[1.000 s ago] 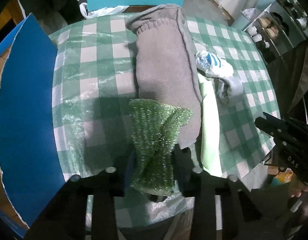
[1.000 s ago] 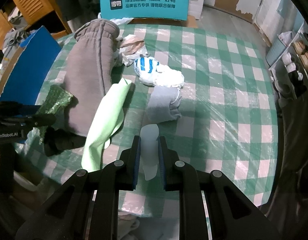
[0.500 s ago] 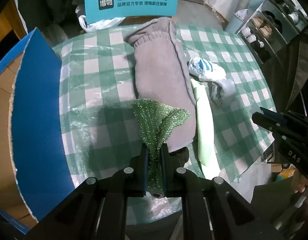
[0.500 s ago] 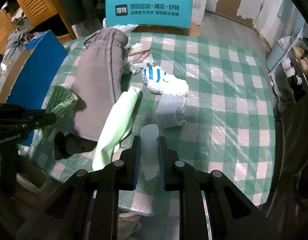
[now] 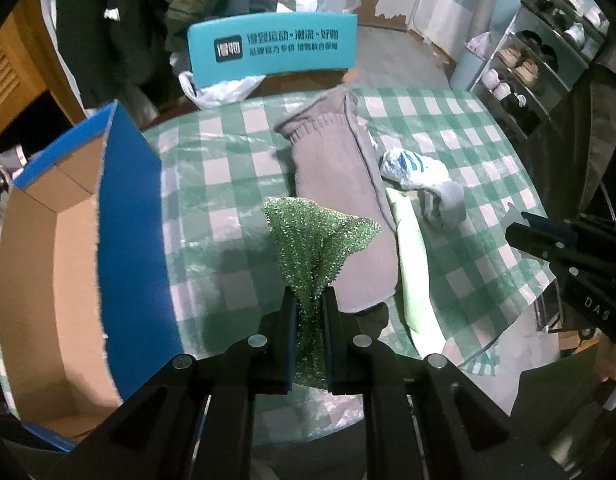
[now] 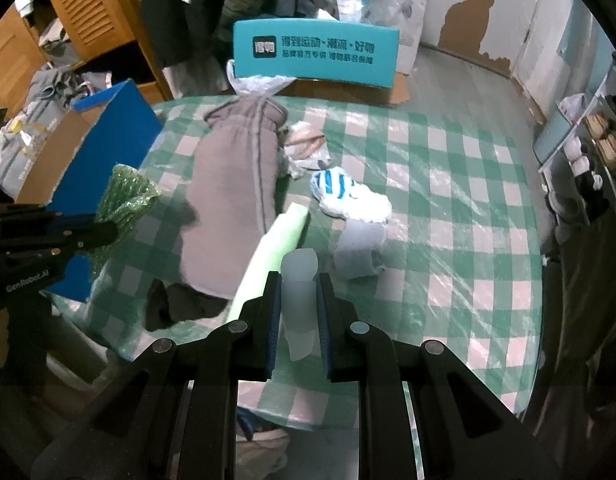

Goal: Organize soft objects
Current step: 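Lift the green scrub pad with the left tool off the grey fabric, then carry the green scrub pad with the left tool over the cardboard box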

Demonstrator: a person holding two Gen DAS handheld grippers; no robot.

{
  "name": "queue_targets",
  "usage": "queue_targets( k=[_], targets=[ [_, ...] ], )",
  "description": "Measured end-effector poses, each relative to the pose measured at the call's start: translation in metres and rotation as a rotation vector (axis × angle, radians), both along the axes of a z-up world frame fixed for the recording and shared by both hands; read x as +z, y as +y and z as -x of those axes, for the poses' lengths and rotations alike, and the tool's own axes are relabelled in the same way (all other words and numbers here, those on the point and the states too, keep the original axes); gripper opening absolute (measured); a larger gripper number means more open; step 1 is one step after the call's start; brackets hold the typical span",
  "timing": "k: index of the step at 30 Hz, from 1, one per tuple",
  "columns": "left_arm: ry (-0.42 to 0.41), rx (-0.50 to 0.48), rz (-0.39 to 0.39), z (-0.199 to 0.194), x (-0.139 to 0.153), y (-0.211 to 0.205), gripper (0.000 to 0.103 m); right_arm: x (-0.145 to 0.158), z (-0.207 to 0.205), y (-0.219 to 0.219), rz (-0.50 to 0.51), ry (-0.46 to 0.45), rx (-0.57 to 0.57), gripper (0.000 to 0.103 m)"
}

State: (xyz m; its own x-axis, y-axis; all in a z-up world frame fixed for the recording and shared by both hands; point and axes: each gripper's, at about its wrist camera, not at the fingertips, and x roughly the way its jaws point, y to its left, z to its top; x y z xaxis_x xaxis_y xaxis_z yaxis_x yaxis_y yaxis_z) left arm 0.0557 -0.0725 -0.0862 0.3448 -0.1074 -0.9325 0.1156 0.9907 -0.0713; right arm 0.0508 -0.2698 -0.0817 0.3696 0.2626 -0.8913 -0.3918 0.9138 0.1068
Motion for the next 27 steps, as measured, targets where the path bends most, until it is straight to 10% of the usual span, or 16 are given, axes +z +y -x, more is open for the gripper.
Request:
queue_targets(
  k=[27],
  targets=[
    [-0.123, 0.051, -0.09, 0.023, 0.039, 0.042, 0.011, 0.052, 0.004, 0.068, -0.048, -0.091, 0.11, 0.016]
  ],
)
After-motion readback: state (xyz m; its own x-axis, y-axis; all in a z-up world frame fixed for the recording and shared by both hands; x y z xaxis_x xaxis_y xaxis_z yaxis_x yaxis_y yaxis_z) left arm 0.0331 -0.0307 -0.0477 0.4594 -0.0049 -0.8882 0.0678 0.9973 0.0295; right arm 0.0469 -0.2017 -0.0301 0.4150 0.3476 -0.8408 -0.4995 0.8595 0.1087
